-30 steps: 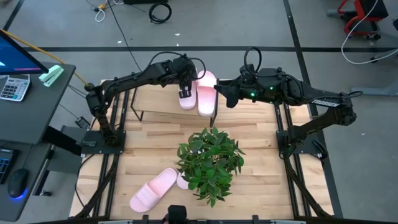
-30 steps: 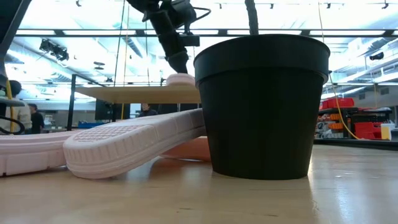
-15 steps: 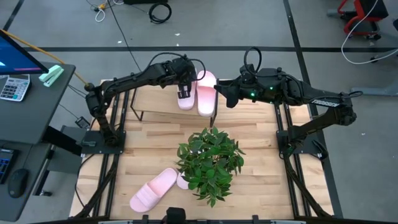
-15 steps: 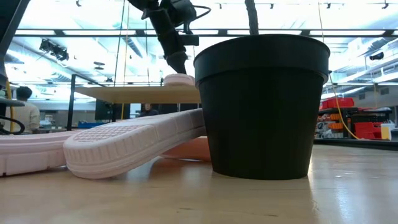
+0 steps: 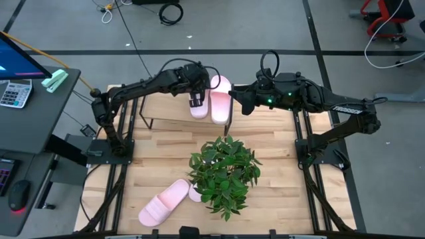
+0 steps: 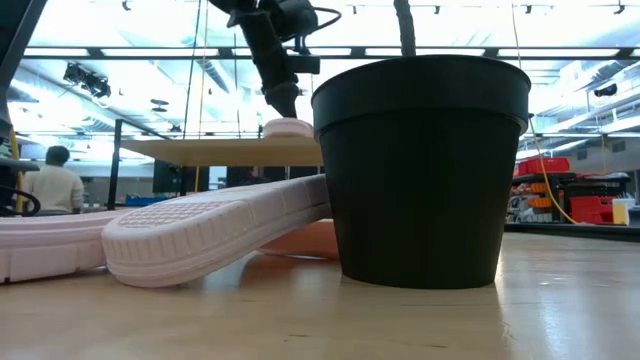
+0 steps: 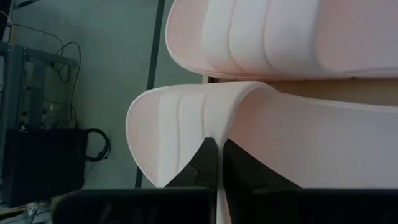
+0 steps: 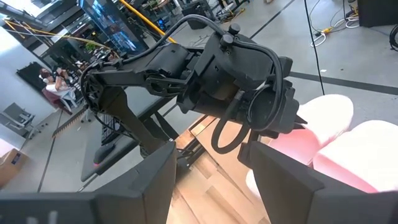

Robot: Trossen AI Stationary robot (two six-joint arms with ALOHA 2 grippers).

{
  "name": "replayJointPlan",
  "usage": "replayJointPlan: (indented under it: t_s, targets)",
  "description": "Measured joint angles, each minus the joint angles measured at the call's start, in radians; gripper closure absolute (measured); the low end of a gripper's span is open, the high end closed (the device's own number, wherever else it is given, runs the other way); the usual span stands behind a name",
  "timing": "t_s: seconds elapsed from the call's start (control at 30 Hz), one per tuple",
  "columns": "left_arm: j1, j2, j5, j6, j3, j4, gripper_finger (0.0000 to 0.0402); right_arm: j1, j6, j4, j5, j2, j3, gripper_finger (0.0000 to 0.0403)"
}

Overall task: Pick and place slides into the shelf
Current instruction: Put the pink slide on the shelf

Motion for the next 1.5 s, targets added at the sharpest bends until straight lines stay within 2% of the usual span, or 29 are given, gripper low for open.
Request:
replayJointPlan:
  t_s: [0.57, 1.5]
  targets:
    - [-0.013, -0.066, 0.026, -0.003, -0.001, -0.003, 0.0392, 0.000, 0.000, 0.000, 0.000, 0.000, 0.000, 0.0190]
    - [0.009, -0.066, 0.106, -0.006, -0.001, -0.036, 0.0388, 0.000, 0.000, 0.000, 0.000, 0.000, 0.000, 0.0190]
